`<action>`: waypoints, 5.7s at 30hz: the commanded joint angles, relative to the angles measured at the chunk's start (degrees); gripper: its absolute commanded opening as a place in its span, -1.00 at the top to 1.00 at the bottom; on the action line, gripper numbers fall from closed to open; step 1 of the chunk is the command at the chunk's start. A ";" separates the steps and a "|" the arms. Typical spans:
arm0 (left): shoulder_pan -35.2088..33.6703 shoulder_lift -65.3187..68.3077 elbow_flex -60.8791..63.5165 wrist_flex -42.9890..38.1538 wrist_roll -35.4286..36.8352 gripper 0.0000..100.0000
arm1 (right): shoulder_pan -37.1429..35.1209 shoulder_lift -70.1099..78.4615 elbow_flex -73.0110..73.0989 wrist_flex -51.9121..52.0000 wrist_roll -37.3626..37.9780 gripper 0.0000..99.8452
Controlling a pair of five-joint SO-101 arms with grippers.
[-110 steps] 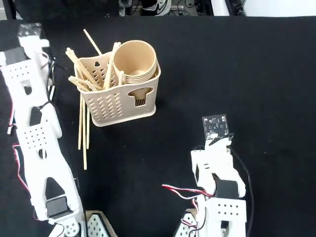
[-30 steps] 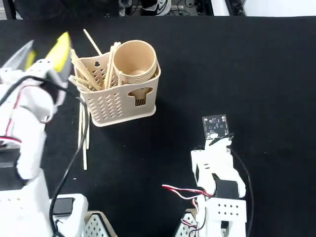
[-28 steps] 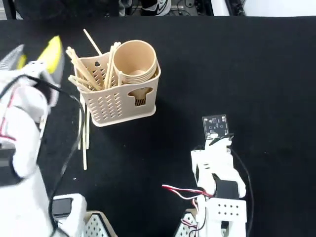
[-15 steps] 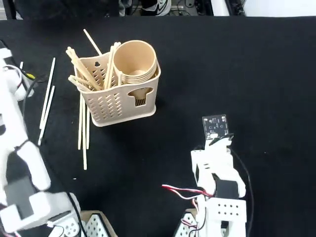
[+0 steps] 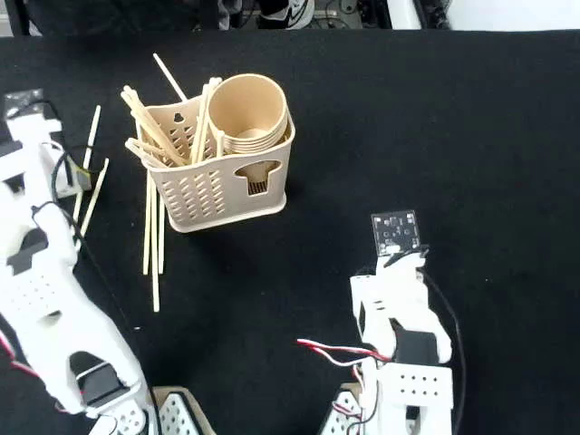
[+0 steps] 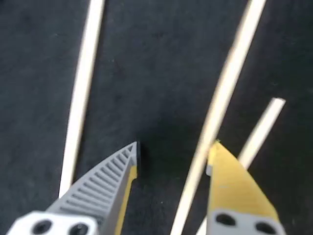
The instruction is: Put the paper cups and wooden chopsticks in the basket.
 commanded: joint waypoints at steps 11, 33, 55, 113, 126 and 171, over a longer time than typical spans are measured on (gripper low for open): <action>4.00 24.79 -42.33 38.24 -16.09 0.94 | -0.53 -0.57 -0.13 0.18 0.26 0.98; 0.57 -12.40 -28.79 45.54 12.40 0.94 | -0.62 -0.57 -0.13 0.18 0.26 0.98; 11.03 -85.89 52.70 -32.09 17.67 0.94 | -0.53 -0.57 -0.13 0.18 0.26 0.98; 4.97 -56.00 13.85 24.70 3.69 0.54 | -0.53 -0.57 -0.13 0.18 0.26 0.98; 5.85 -17.49 11.65 10.55 -5.01 0.54 | -0.62 -0.57 -0.13 0.18 0.26 0.98; 12.97 -102.95 39.08 0.00 9.14 0.94 | -0.53 -0.57 -0.13 0.18 0.26 0.98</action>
